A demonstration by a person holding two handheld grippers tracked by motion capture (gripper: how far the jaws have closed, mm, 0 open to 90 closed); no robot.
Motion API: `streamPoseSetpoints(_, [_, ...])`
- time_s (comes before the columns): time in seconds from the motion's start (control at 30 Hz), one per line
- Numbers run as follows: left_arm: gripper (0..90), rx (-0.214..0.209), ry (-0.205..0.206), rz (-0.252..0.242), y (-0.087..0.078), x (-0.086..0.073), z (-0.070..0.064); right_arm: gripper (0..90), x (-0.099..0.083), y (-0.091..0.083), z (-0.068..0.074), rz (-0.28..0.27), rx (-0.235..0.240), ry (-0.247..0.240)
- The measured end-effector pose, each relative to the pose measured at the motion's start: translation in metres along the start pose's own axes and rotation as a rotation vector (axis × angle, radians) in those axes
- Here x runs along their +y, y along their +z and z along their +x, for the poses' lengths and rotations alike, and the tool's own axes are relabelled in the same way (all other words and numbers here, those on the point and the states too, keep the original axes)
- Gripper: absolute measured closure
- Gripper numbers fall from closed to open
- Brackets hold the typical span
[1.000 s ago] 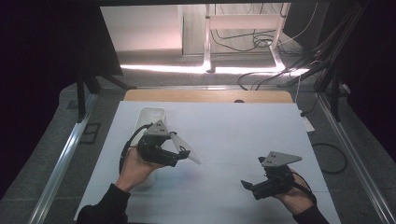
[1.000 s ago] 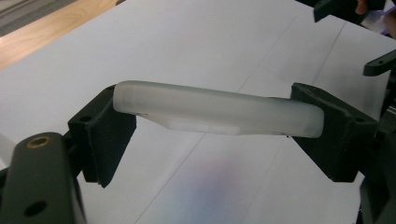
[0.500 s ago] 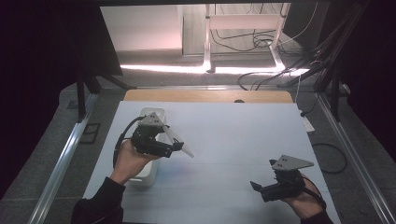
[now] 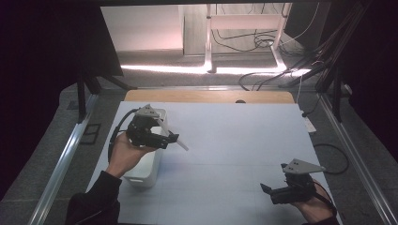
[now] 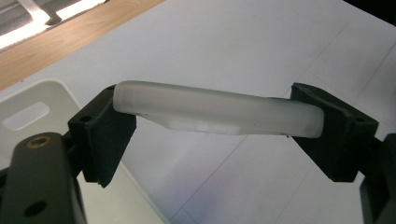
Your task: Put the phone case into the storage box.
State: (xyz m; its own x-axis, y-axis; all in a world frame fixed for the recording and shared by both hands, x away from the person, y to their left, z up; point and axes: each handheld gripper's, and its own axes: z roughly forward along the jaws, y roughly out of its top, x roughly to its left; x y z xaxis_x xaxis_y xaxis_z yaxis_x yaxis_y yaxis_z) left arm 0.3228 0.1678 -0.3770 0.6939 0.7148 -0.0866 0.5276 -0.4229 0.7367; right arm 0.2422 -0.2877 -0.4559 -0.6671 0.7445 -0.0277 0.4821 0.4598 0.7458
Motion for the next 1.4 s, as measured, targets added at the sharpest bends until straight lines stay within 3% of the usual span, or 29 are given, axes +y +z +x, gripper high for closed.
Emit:
streamPoseSetpoints(0.33, [17.6,0.060,-0.046,0.008,-0.011,0.006,0.015,0.0,-0.011,-0.011,-0.006,-0.004,-0.045,0.050])
streamPoseSetpoints(0.73, [17.6,0.103,-0.098,0.015,-0.025,0.010,0.033,0.0,-0.020,-0.024,-0.009,-0.022,-0.093,0.099])
streamPoseSetpoints(1.4, [17.6,0.210,-0.158,0.059,-0.029,0.017,0.062,0.0,-0.022,-0.026,-0.008,-0.030,-0.113,0.095])
